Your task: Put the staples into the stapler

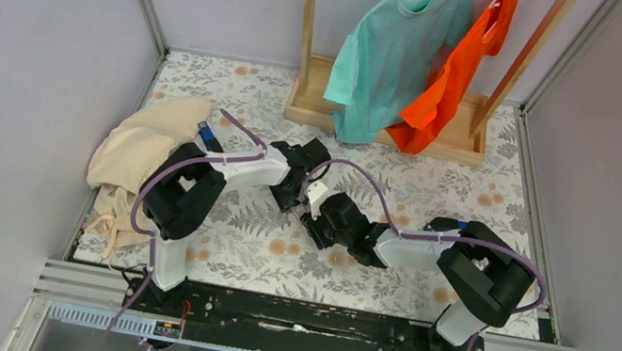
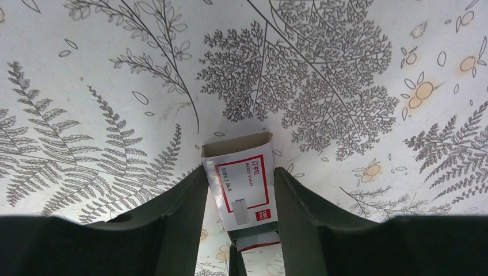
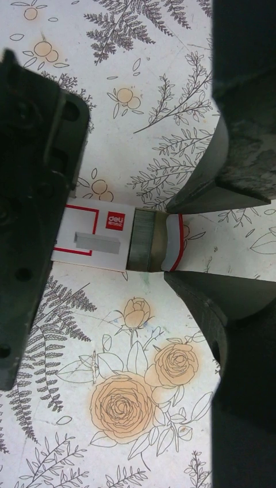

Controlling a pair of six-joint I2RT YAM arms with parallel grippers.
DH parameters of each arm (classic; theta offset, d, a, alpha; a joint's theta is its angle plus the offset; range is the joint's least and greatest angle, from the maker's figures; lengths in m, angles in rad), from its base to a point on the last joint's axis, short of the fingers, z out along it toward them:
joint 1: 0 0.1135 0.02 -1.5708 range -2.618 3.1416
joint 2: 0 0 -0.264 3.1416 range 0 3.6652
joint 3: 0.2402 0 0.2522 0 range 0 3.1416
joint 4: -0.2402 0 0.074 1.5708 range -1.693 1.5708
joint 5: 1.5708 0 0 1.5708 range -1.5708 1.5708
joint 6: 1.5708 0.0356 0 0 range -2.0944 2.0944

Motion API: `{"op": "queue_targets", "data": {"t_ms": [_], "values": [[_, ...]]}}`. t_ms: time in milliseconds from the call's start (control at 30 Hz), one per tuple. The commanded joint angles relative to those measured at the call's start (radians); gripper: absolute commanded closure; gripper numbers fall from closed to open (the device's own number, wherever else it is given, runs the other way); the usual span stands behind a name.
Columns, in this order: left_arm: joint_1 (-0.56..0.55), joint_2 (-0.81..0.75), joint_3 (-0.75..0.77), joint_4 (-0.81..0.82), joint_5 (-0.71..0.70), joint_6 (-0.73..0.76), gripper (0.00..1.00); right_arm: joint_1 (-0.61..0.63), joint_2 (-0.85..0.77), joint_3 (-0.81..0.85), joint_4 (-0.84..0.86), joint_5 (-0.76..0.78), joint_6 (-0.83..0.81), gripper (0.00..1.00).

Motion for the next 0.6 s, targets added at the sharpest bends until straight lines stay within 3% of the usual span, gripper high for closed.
{"op": "queue_targets", "data": {"t_ms": [0, 567], "values": [[0.036, 0.042, -0.004, -0.083, -0.101, 0.020, 0.48, 0.015, -0.019, -0.031, -0.081, 0.008, -0.022, 0.54], [0.137, 0.064, 0.036, -0.064, -0.109, 0.143, 0.42, 0.016, -0.031, -0.037, -0.122, 0.041, -0.048, 0.54]]}}
